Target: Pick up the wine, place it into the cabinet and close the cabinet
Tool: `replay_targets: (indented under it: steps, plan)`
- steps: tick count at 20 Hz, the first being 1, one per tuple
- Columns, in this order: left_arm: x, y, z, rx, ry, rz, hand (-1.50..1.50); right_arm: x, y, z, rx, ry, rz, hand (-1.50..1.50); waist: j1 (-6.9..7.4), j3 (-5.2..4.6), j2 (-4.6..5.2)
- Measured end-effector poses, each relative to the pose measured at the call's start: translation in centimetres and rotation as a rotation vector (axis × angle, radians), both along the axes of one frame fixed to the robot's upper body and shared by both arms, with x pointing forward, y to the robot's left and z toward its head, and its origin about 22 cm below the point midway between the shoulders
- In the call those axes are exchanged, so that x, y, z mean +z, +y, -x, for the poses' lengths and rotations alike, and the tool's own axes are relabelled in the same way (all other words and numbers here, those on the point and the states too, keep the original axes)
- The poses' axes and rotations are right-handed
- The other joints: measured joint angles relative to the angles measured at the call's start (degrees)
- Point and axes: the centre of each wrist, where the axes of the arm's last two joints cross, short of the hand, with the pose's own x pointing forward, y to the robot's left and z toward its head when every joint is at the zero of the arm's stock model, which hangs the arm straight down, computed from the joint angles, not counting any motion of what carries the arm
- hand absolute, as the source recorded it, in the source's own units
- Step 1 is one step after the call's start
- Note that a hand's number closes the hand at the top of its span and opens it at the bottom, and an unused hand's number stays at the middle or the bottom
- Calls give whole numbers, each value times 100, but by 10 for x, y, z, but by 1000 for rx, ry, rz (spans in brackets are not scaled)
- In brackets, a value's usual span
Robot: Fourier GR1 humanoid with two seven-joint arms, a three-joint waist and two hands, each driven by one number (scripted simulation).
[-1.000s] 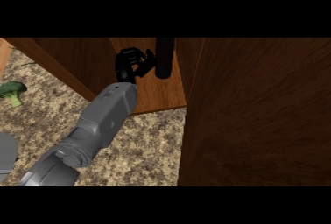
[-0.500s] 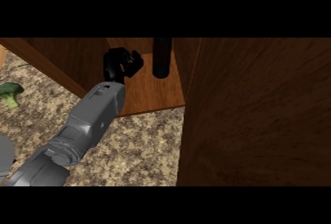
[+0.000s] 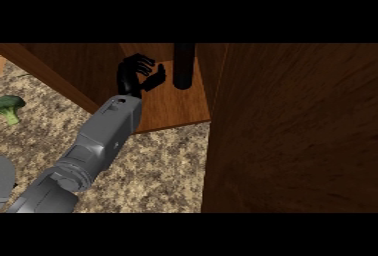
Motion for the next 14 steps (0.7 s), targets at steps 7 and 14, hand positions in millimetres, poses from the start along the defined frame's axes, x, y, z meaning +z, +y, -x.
replay_targets:
  steps: [7, 14]
  plan:
    - [1, -1, 0, -15, 24, 41, -150, 1, 2, 0, 10, -8, -6, -150, 18, -8, 3]
    - [2, -2, -1, -42, 19, 58, -150, 3, 1, 0, 7, -7, 3, -150, 35, -23, 6]
